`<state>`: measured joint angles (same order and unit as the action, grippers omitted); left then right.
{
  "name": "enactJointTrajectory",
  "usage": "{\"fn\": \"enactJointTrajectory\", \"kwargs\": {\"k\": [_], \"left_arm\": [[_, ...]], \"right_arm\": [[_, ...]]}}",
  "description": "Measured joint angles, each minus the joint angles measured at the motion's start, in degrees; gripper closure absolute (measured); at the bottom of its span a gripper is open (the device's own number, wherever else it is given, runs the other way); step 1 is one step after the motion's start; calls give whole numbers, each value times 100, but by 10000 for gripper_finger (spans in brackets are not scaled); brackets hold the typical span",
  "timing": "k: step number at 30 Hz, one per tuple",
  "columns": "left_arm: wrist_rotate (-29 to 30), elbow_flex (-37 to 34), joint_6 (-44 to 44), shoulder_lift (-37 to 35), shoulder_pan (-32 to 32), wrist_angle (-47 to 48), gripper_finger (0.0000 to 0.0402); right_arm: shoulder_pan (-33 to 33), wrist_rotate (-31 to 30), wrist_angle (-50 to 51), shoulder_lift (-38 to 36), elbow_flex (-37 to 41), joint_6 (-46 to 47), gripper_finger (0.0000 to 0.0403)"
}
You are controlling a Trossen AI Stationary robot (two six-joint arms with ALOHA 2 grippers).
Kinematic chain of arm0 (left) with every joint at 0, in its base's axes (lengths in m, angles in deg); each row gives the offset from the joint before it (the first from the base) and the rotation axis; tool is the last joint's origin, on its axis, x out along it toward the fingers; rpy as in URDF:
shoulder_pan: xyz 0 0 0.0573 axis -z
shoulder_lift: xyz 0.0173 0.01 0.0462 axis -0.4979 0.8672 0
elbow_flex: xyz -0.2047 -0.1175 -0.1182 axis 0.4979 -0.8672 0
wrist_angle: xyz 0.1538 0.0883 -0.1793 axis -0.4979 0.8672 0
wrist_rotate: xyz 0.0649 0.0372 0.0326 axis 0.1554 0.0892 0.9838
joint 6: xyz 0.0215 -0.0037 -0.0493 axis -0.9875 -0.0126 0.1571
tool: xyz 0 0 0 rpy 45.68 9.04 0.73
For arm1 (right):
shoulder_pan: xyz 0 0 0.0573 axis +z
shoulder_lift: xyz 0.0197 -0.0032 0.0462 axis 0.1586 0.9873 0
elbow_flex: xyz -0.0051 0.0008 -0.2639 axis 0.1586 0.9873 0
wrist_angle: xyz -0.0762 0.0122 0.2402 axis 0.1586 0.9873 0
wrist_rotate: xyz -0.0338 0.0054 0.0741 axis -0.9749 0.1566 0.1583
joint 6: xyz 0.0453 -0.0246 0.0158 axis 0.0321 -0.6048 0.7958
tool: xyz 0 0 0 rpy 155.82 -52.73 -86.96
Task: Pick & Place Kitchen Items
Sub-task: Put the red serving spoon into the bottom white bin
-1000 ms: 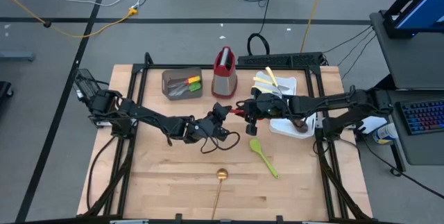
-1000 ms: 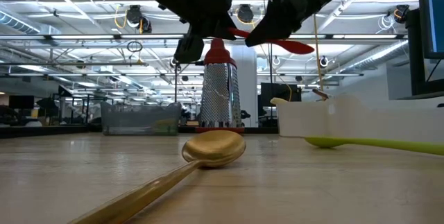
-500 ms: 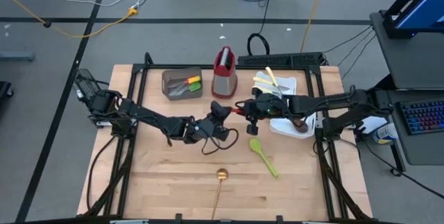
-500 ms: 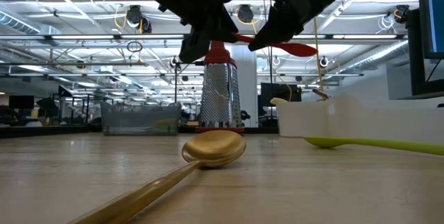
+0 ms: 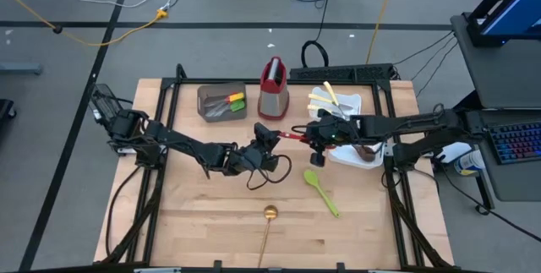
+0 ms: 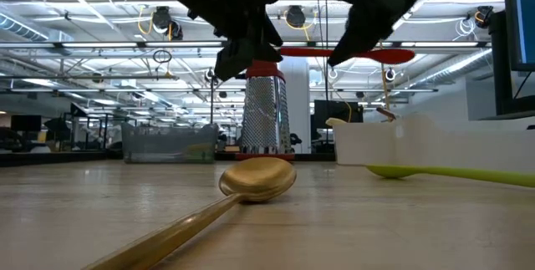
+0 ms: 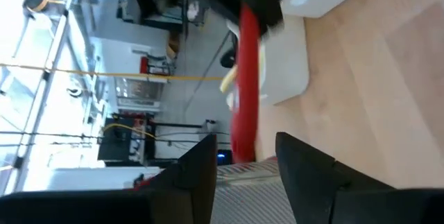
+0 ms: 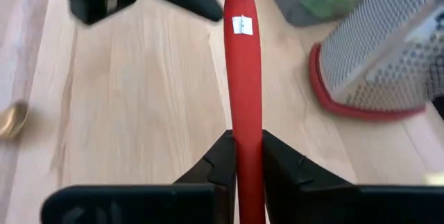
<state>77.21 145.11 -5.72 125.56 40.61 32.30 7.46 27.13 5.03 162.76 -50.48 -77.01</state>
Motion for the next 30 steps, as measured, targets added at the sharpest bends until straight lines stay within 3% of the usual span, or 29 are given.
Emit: {"fn": "enactJointTrajectory", "kwargs": {"k": [9, 18, 20, 23, 30], "left_arm": [[-19, -2, 833, 2, -7, 502, 247], [-28, -2, 1067, 2, -28, 516, 247], [-44, 0, 1131, 2, -45, 524, 247], [-48, 0, 1210, 2, -70, 614, 247], [-59, 0, 1351, 2, -215, 638, 247]], "right_arm": [[201, -310, 821, -973, 110, 152, 370], [429, -327, 793, -2261, 1805, 606, 365], [478, -579, 687, -2538, 2147, 833, 368], [515, -915, 882, -2821, 2416, 1011, 369], [513, -1078, 2007, -3040, 2578, 1760, 363]]}}
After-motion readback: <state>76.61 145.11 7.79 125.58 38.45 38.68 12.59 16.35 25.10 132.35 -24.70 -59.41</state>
